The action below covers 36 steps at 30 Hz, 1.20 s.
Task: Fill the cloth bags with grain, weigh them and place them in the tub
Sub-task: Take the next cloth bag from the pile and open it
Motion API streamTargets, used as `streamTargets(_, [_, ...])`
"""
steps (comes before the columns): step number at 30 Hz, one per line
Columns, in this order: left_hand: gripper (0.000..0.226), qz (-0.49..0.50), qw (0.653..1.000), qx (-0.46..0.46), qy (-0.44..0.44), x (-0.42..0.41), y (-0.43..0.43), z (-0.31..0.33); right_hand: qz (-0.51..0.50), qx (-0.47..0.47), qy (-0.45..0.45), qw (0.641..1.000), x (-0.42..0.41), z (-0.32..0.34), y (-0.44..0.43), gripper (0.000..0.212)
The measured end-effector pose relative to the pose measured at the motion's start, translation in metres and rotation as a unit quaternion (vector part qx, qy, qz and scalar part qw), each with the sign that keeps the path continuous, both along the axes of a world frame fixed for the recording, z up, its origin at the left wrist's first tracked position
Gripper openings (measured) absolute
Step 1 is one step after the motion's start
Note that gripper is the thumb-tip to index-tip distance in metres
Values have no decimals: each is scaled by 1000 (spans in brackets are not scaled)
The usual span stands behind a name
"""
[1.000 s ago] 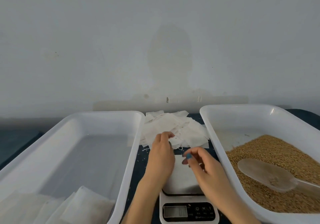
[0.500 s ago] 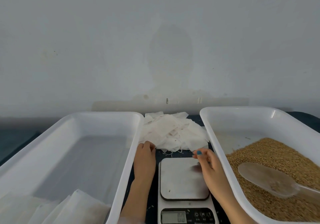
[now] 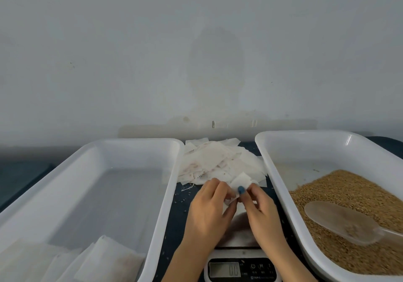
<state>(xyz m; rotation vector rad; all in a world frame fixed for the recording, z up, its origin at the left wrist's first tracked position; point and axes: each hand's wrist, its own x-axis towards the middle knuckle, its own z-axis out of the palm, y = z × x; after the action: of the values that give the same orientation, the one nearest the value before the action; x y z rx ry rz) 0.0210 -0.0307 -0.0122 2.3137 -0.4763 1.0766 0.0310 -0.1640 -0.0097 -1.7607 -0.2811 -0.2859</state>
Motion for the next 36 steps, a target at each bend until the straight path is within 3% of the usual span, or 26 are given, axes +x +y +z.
streamTargets(4, [30, -9, 1000, 26, -6, -6, 5, -2, -10, -20, -4, 1000, 0, 3, -7, 15])
streamTargets(13, [30, -49, 988, -113, 93, -16, -3, 3, 9, -8, 7, 1000, -2, 11, -12, 14])
streamTargets(18, [34, -81, 978, -154, 118, -16, -3, 1, 16, -10, -24, 1000, -4, 15, -9, 24])
streamTargets(24, [30, -63, 975, -175, 123, -17, -6, 1, 23, -15, -38, 999, -4, 12, -6, 25])
streamTargets(27, [54, -51, 973, -185, 125, -15, -4, 2, 3, -79, -62, 995, -6, 7, -5, 38])
streamTargets(32, [63, -13, 972, -216, 91, -15, 1, 5, -28, -147, -126, 981, -9, 4, -7, 21])
streamTargets(36, [50, 60, 964, -252, 56, -15, 6, 9, -64, -167, -138, 974, -10, -1, -9, 19])
